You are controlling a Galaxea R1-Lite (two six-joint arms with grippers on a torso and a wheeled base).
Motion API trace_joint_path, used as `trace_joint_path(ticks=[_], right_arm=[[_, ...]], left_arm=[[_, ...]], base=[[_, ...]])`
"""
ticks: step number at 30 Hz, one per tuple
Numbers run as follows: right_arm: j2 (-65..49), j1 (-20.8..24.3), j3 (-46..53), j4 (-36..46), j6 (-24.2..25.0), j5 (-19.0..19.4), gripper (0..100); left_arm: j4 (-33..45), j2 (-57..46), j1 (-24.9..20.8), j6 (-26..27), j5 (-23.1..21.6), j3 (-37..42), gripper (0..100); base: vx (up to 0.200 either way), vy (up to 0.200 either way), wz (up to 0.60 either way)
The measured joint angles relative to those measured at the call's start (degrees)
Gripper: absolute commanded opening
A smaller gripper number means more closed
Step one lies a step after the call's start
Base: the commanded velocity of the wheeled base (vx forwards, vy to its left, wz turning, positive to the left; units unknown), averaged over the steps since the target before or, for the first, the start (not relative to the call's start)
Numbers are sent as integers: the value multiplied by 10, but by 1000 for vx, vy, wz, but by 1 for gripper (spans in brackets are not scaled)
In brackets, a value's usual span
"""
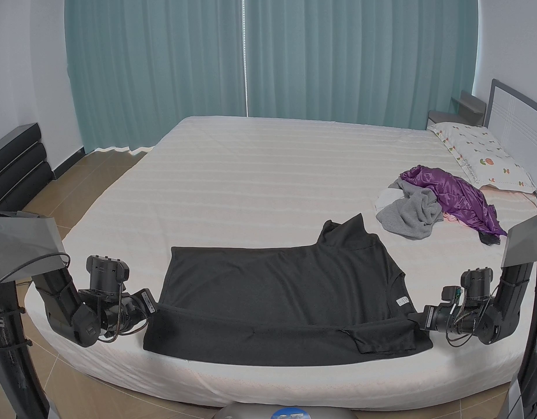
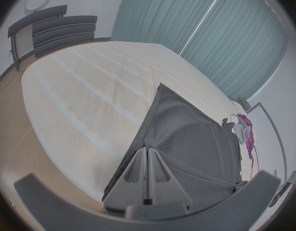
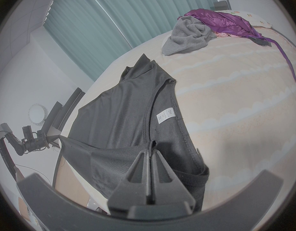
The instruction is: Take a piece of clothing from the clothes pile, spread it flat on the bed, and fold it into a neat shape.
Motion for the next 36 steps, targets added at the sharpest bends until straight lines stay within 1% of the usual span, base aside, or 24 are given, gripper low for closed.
trace_joint_path(ticks=[5, 12, 23, 29, 36], right_arm=[[-28, -8, 26, -1, 3, 7, 0], [-82, -22, 73, -1, 20, 50, 0], [-137, -29, 107, -1, 30, 56, 0], [-145, -28, 99, 0, 37, 55, 0], [-120, -23, 60, 8, 38, 53, 0]], left_arm=[[1, -13, 0, 2, 0, 10, 0], [0, -42, 1, 2, 1, 45, 0], [-1, -79, 1, 3, 0, 89, 0], [-2, -73, 1, 1, 0, 82, 0], [-3, -36, 1, 0, 0, 47, 0]], base=[[0, 0, 0], [0, 0, 0], [0, 0, 0], [0, 0, 0], [0, 0, 0]])
